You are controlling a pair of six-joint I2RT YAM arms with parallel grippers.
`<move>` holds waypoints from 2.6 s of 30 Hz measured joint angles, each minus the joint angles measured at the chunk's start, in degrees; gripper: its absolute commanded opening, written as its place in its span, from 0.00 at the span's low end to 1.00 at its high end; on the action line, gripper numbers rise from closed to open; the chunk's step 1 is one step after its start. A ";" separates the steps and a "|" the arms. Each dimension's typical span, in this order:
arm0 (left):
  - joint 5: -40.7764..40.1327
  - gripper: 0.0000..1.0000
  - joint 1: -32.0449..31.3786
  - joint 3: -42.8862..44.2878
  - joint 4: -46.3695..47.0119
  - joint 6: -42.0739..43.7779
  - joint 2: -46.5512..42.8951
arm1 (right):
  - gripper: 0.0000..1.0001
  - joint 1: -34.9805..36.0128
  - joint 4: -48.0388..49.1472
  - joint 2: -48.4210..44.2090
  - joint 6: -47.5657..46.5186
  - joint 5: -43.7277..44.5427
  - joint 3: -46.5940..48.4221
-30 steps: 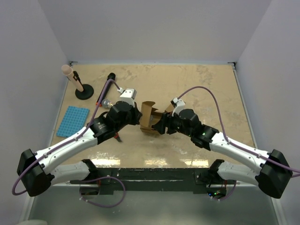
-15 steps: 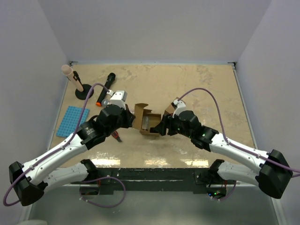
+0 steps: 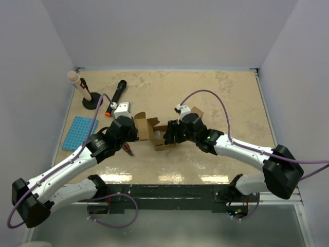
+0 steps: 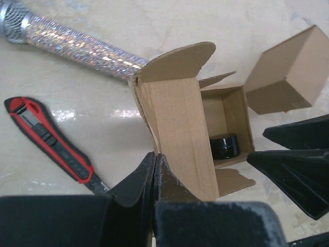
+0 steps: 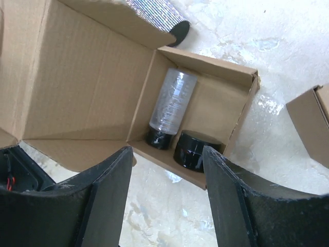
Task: Unpack the express box
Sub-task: Pick up the product from the express box.
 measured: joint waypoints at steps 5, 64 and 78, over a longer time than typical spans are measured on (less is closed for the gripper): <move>-3.63 0.00 1.27 -1.18 -2.89 -1.81 -0.37 | 0.61 0.00 0.17 2.40 -0.87 0.04 2.82; -7.45 0.00 2.47 -8.46 -3.61 -2.71 -6.75 | 0.29 2.47 -9.75 12.26 -5.62 4.81 22.03; -5.18 0.00 2.47 -10.73 -0.85 -2.71 -6.69 | 0.25 -9.49 -12.37 31.78 -6.82 10.25 41.29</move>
